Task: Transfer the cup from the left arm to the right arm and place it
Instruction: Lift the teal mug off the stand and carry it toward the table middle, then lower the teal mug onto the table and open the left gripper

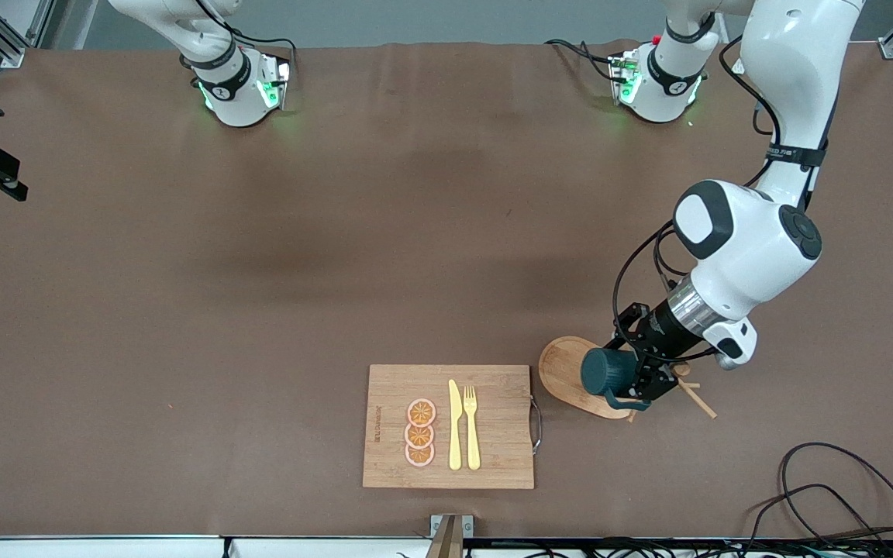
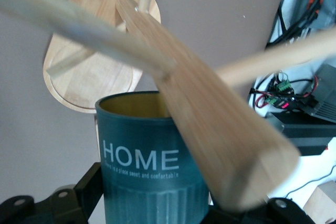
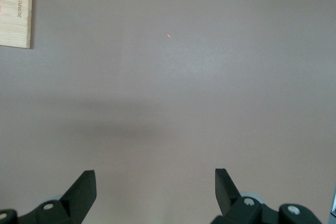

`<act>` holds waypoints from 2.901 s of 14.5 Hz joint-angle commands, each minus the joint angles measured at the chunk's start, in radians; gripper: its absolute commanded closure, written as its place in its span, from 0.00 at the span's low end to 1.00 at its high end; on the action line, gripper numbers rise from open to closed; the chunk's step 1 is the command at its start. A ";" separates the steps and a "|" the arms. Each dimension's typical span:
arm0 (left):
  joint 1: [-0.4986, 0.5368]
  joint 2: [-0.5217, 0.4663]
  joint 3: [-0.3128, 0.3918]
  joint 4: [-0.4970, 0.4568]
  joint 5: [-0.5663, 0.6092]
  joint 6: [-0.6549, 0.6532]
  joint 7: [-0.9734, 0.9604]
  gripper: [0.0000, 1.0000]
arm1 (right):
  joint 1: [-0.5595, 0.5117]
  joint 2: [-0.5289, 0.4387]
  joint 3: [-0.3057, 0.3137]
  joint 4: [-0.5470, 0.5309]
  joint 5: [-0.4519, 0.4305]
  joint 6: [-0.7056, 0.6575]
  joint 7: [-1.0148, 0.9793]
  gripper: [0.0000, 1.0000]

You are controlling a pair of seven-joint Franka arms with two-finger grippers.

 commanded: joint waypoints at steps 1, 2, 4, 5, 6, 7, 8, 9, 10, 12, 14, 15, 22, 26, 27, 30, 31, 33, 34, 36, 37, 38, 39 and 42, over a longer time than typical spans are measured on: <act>-0.034 -0.039 0.006 0.012 0.011 -0.027 -0.007 0.40 | -0.009 -0.003 0.006 -0.001 0.011 -0.003 -0.012 0.00; -0.047 -0.052 0.004 0.013 0.022 -0.039 -0.010 0.40 | -0.009 -0.003 0.006 -0.001 0.011 -0.003 -0.012 0.00; -0.103 -0.064 0.006 0.017 0.080 -0.041 -0.018 0.40 | -0.009 -0.003 0.006 -0.001 0.011 -0.003 -0.012 0.00; -0.131 -0.064 0.006 0.017 0.107 -0.041 -0.024 0.40 | -0.008 -0.003 0.006 -0.001 0.011 -0.003 -0.012 0.00; -0.165 -0.066 0.006 0.018 0.138 -0.041 -0.039 0.40 | -0.011 -0.003 0.006 -0.001 0.011 -0.003 -0.012 0.00; -0.206 -0.066 0.004 0.027 0.184 -0.041 -0.059 0.40 | -0.011 -0.003 0.006 0.000 0.011 -0.003 -0.012 0.00; -0.243 -0.058 0.006 0.046 0.233 -0.041 -0.081 0.40 | -0.011 -0.001 0.006 0.000 0.011 -0.003 -0.012 0.00; -0.289 -0.046 0.006 0.056 0.299 -0.039 -0.110 0.40 | -0.011 -0.001 0.006 0.000 0.011 -0.003 -0.012 0.00; -0.338 -0.023 0.009 0.078 0.378 -0.039 -0.144 0.40 | -0.011 -0.001 0.006 0.000 0.011 -0.003 -0.011 0.00; -0.418 0.046 0.009 0.156 0.579 -0.039 -0.239 0.40 | -0.014 0.000 0.006 0.000 0.014 -0.003 -0.011 0.00; -0.508 0.150 0.021 0.254 0.742 -0.041 -0.334 0.41 | -0.017 0.000 0.004 0.000 0.026 -0.003 -0.011 0.00; -0.547 0.195 0.036 0.291 0.819 -0.041 -0.363 0.42 | -0.019 0.000 0.004 0.000 0.028 -0.003 -0.011 0.00; -1.000 0.424 0.436 0.385 0.993 -0.042 -0.395 0.42 | -0.020 0.000 0.004 0.000 0.028 -0.001 -0.011 0.00; -1.214 0.516 0.595 0.386 1.195 -0.150 -0.400 0.43 | -0.020 0.000 0.004 0.000 0.028 -0.001 -0.011 0.00; -1.231 0.522 0.595 0.386 1.258 -0.180 -0.402 0.43 | -0.020 0.002 0.004 0.000 0.028 -0.001 -0.011 0.00; -1.283 0.578 0.596 0.388 1.434 -0.248 -0.470 0.42 | -0.020 0.000 0.004 0.000 0.028 -0.001 -0.011 0.00; -1.298 0.611 0.598 0.388 1.521 -0.254 -0.559 0.42 | -0.020 0.002 0.004 0.000 0.028 -0.001 -0.011 0.00; -1.300 0.635 0.593 0.386 1.704 -0.271 -0.741 0.42 | -0.020 0.000 0.004 -0.001 0.028 -0.001 -0.011 0.00; -1.300 0.641 0.592 0.386 1.759 -0.286 -0.785 0.42 | -0.020 0.002 0.004 0.000 0.028 0.002 -0.011 0.00; -1.317 0.655 0.590 0.385 1.801 -0.297 -0.814 0.41 | -0.016 0.002 0.006 0.000 0.028 0.002 -0.011 0.00; -1.322 0.663 0.590 0.386 1.815 -0.320 -0.835 0.41 | -0.016 0.002 0.006 0.000 0.028 0.002 -0.011 0.00; -1.323 0.680 0.590 0.386 1.839 -0.337 -0.874 0.40 | -0.017 0.002 0.006 0.000 0.028 0.000 -0.011 0.00; -1.325 0.700 0.590 0.386 1.868 -0.340 -0.921 0.40 | -0.019 0.002 0.006 0.000 0.028 0.000 -0.011 0.00; -1.328 0.726 0.564 0.382 1.922 -0.370 -1.004 0.35 | -0.017 0.002 0.006 0.000 0.028 0.002 -0.011 0.00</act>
